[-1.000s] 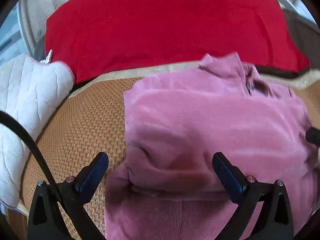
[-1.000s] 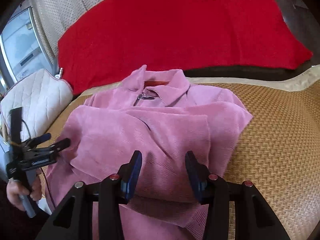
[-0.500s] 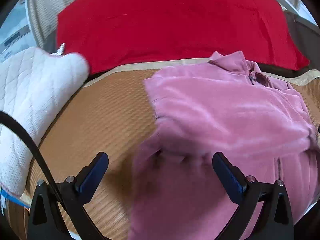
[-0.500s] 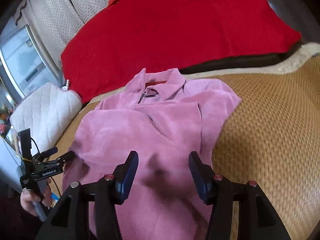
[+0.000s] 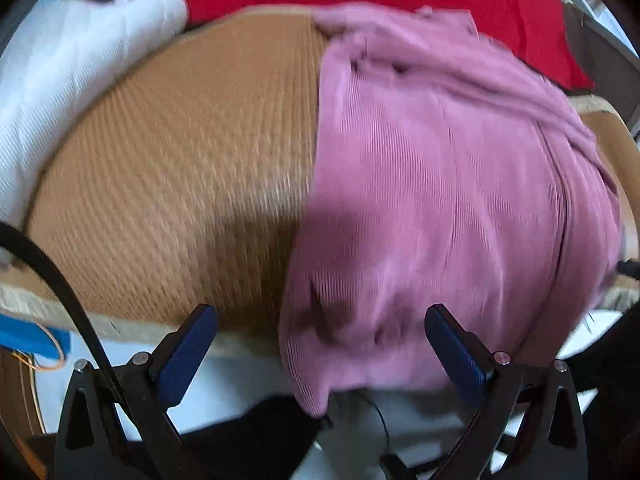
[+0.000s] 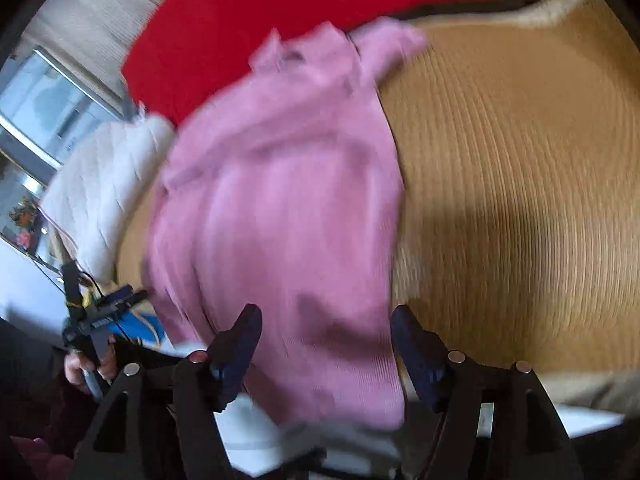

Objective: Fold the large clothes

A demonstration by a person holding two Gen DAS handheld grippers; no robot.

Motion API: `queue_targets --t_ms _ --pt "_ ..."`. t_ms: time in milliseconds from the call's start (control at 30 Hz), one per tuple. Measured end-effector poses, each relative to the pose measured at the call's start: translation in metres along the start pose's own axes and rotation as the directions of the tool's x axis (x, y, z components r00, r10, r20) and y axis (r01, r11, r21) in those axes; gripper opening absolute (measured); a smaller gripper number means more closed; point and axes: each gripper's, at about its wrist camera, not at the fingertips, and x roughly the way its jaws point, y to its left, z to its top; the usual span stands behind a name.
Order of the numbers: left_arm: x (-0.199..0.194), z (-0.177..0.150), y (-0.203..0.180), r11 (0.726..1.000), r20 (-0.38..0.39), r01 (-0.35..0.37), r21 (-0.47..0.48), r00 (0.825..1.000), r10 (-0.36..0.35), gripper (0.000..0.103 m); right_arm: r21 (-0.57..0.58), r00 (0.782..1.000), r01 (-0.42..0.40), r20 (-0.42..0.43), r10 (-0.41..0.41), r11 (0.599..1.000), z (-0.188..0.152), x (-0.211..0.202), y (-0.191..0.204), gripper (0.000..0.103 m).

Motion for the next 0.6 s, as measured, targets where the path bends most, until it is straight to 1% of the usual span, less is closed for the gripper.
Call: queue_targets --t_ms 33,67,100,133,167,200,233,267,300,333,367,400,467,500,533,567,600 --pt "0.005 -0.003 0.002 1.0 -0.031 0.014 -0.011 0.999 -0.014 0.103 0.002 0.998 0.03 -0.046 -0.03 1.0 -0.008 0.008 -0.003 0.071" --pt "0.009 -0.005 0.005 1.0 -0.052 0.012 -0.026 0.999 -0.013 0.103 0.002 0.995 0.06 -0.086 -0.059 0.998 -0.016 0.016 -0.005 0.071" --pt "0.011 -0.007 0.008 0.999 -0.062 0.013 -0.039 0.998 -0.015 0.103 0.002 0.991 0.074 -0.109 -0.073 0.997 -0.019 0.02 -0.007 0.071" --pt "0.013 -0.007 0.011 0.998 -0.072 0.023 -0.055 0.997 -0.027 0.103 0.001 0.984 0.095 -0.154 -0.094 0.995 -0.025 0.029 -0.009 0.071" --pt "0.015 -0.01 0.015 0.996 -0.089 0.046 -0.076 0.995 -0.053 0.103 0.0 0.979 0.104 -0.174 -0.102 0.995 -0.027 0.034 -0.01 0.071" --pt "0.023 -0.012 0.019 0.99 -0.125 0.089 -0.108 0.987 -0.102 0.103 -0.001 0.973 0.118 -0.199 -0.116 0.993 -0.028 0.042 -0.012 0.071" --pt "0.026 -0.018 0.024 0.986 -0.153 0.105 -0.129 0.98 -0.125 0.103 -0.004 0.966 0.139 -0.219 -0.136 0.99 -0.029 0.051 -0.014 0.071" --pt "0.031 -0.02 0.027 0.984 -0.176 0.099 -0.151 0.976 -0.125 0.103 -0.01 0.961 0.153 -0.23 -0.152 0.988 -0.029 0.057 -0.014 0.071" --pt "0.035 -0.021 0.03 0.983 -0.191 0.078 -0.168 0.975 -0.11 0.103 -0.02 0.956 0.167 -0.243 -0.166 0.986 -0.027 0.065 -0.014 0.071" --pt "0.037 -0.022 0.033 0.982 -0.194 0.067 -0.179 0.976 -0.102 0.103 -0.027 0.952 0.174 -0.251 -0.175 0.984 -0.026 0.071 -0.014 0.071" --pt "0.038 -0.021 0.036 0.979 -0.191 0.073 -0.191 0.975 -0.11 0.103 -0.028 0.951 0.177 -0.253 -0.179 0.984 -0.027 0.074 -0.013 0.071" --pt "0.038 -0.021 0.039 0.974 -0.182 0.089 -0.207 0.975 -0.128 0.103 -0.02 0.952 0.176 -0.253 -0.175 0.984 -0.026 0.077 -0.012 0.072" --pt "0.037 -0.021 0.045 0.964 -0.16 0.131 -0.231 0.972 -0.17 0.103 -0.012 0.958 0.148 -0.246 -0.146 0.989 -0.026 0.08 -0.01 0.072" --pt "0.038 -0.021 0.047 0.961 -0.157 0.142 -0.237 0.971 -0.182 0.1 -0.007 0.965 0.118 -0.236 -0.116 0.993 -0.027 0.08 -0.008 0.072" --pt "0.039 -0.022 0.048 0.957 -0.157 0.152 -0.246 0.968 -0.194 0.094 -0.008 0.967 0.098 -0.234 -0.097 0.995 -0.029 0.079 -0.006 0.07" --pt "0.034 -0.029 0.057 0.954 -0.158 0.162 -0.251 0.966 -0.206 0.074 -0.017 0.97 0.083 -0.229 -0.084 0.996 -0.031 0.078 -0.002 0.066" --pt "0.029 -0.041 0.066 0.948 -0.165 0.185 -0.259 0.959 -0.232 0.053 -0.035 0.972 0.07 -0.222 -0.076 0.997 -0.032 0.077 0.003 0.063"
